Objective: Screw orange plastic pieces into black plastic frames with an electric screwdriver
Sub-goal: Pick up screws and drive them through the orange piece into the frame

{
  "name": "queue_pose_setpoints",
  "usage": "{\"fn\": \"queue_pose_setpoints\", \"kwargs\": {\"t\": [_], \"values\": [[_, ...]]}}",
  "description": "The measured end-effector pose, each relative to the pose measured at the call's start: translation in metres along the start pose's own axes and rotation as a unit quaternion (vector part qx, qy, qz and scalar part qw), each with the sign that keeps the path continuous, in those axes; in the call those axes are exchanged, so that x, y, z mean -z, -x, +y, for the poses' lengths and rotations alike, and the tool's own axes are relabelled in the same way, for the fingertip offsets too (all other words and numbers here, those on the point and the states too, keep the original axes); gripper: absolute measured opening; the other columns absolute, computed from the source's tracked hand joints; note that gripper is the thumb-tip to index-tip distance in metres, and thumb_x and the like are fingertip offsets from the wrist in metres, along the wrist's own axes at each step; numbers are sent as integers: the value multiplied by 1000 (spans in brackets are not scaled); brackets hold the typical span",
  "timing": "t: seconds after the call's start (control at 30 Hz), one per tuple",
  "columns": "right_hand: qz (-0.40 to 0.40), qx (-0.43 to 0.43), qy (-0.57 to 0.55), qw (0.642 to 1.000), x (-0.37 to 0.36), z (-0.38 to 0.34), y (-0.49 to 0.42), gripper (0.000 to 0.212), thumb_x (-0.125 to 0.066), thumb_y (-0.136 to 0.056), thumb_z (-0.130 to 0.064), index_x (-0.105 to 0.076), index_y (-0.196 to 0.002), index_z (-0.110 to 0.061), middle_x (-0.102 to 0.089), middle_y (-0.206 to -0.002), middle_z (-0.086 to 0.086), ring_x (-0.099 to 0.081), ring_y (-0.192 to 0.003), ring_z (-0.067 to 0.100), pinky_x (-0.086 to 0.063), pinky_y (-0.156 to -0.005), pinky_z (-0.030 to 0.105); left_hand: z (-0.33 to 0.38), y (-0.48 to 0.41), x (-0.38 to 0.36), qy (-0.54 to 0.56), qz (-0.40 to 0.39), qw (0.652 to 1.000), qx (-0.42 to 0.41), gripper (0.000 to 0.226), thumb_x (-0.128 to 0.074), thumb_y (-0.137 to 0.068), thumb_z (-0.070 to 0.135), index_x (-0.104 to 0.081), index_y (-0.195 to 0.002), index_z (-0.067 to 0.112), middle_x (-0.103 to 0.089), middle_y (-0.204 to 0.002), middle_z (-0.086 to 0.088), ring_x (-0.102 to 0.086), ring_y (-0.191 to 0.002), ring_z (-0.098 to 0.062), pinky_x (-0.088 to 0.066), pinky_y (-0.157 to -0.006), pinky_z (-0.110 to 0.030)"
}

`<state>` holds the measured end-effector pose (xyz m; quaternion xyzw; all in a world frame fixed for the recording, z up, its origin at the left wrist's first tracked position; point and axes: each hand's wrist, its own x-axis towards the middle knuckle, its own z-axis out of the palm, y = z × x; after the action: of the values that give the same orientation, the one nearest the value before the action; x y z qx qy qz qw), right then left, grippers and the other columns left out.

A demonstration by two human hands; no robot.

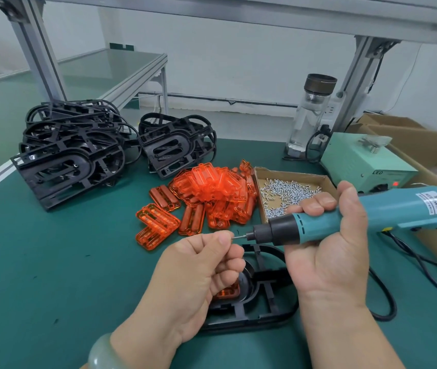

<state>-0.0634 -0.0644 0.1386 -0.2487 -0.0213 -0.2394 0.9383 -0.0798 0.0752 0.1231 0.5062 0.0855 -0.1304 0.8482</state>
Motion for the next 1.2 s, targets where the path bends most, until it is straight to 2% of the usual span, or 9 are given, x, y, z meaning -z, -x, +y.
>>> {"fn": "queue_pose_setpoints", "kwargs": {"t": [0.13, 0.33, 0.53, 0.67, 0.83, 1.0, 1.1, 1.13, 1.2], "values": [[-11, 4, 6, 1000, 1, 0, 0, 11, -60, -84, -27, -54, -92, -26, -49, -67, -11, -50, -56, 3, -49, -66, 22, -4, -1, 0, -37, 7, 999, -29, 15, -61, -85, 18, -65, -80, 4, -69, -66, -7, -64, -55, -10, -49, -45, -17], [-25, 5, 5, 1000, 1, -2, 0, 8, -56, -87, -33, -56, -93, -27, -50, -66, -13, -50, -56, 2, -49, -66, 21, -3, -3, 0, -66, 2, 996, -55, 19, -63, -79, 23, -66, -76, 5, -69, -65, -9, -63, -54, -11, -49, -45, -17], [-42, 11, 10, 999, 0, -3, -1, 16, -59, -84, -35, -55, -97, -26, -50, -66, -13, -50, -56, 3, -49, -65, 21, -4, 0, 0, -109, -8, 991, -74, 27, -65, -65, 39, -70, -58, 13, -68, -62, -9, -62, -53, -13, -49, -46, -18], [-54, 0, 13, 998, 1, -2, 0, 21, -60, -82, -36, -53, -99, -26, -51, -67, -13, -51, -56, 3, -49, -66, 21, -4, 0, 2, -128, -2, 988, -81, 31, -64, -65, 42, -66, -64, 11, -67, -62, -8, -61, -52, -13, -48, -45, -19], [-57, -3, 9, 998, -1, -2, 0, 18, -56, -84, -37, -53, -99, -27, -50, -66, -13, -50, -55, 2, -49, -65, 21, 1, -1, 5, -148, -36, 986, -72, 26, -67, -62, 40, -70, -59, 15, -67, -61, -6, -62, -53, -12, -48, -46, -18], [-35, -17, 4, 999, 0, 0, -1, 16, -53, -86, -38, -54, -98, -27, -48, -65, -13, -48, -54, 2, -48, -63, 21, -1, -4, 6, -159, -39, 983, -77, 21, -68, -59, 41, -73, -61, 21, -68, -62, -5, -62, -54, -12, -47, -47, -18], [-22, -8, 21, 999, 1, -3, -3, 21, -54, -84, -41, -55, -100, -26, -50, -64, -13, -50, -54, 3, -48, -62, 19, 2, -4, 8, -188, -40, 977, -97, 28, -70, -58, 43, -76, -75, 21, -72, -69, -5, -66, -60, -13, -49, -50, -17], [-16, -4, 28, 999, 2, -5, -4, 22, -55, -83, -41, -56, -100, -26, -50, -64, -12, -50, -54, 3, -48, -61, 18, 4, -5, 10, -212, -34, 971, -105, 31, -71, -60, 42, -76, -81, 20, -73, -73, -3, -68, -63, -12, -49, -52, -16], [-4, 4, 44, 999, 3, -7, -6, 24, -58, -81, -41, -57, -101, -26, -51, -63, -12, -51, -53, 4, -47, -59, 18, 7, -7, 18, -306, -9, 941, -142, 21, -75, -71, 32, -73, -90, 26, -74, -77, 9, -69, -71, -3, -48, -57, -10]]}}
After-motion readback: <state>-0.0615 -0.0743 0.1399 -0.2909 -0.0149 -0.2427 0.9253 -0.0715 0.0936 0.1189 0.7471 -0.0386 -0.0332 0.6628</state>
